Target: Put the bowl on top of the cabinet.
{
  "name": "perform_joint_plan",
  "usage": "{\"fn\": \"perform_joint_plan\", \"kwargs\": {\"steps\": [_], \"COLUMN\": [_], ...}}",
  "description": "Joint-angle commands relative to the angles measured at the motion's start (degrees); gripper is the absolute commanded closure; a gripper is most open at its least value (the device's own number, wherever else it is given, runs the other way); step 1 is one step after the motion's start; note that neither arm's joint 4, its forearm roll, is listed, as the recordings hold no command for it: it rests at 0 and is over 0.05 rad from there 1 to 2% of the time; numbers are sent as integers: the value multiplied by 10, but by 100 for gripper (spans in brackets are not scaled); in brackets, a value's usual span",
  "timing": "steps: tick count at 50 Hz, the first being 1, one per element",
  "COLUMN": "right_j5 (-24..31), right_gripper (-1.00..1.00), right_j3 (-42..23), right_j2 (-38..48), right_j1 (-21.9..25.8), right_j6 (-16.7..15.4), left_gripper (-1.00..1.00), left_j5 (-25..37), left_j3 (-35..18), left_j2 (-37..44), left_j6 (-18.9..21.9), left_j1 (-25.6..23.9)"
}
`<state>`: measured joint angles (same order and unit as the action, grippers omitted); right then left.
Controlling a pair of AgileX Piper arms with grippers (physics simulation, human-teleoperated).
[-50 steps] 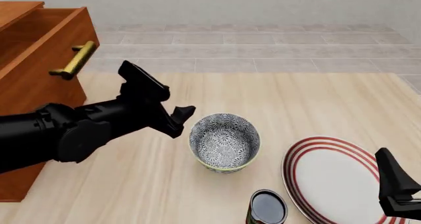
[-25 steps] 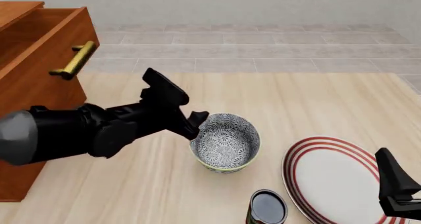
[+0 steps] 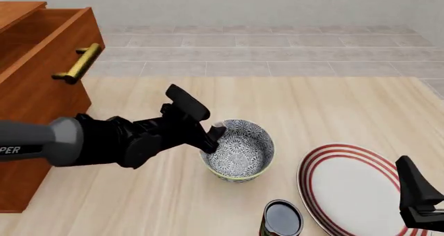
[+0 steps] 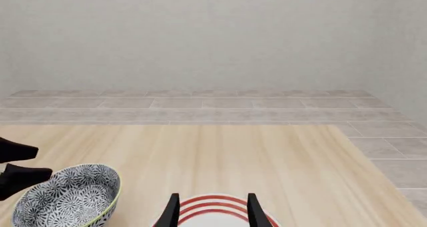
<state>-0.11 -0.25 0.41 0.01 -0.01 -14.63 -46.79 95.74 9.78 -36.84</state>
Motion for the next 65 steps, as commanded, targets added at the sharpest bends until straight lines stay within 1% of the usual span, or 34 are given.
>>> {"fn": "perform_joint_plan", "kwargs": {"steps": [1, 26, 65], "right_j5": [0, 0, 0], "right_gripper": [-100, -100, -100], "right_j3": [0, 0, 0], "right_j2": [0, 0, 0], "right_j1": [0, 0, 0], "right_j6": [0, 0, 0], "left_gripper": [-100, -100, -100], "left_j5": [-15, -45, -60], "left_j3": [-9, -26, -54], "left_j2": [32, 95, 158], "left_j6": [-2, -5, 4], "left_j1": [2, 8, 16]}}
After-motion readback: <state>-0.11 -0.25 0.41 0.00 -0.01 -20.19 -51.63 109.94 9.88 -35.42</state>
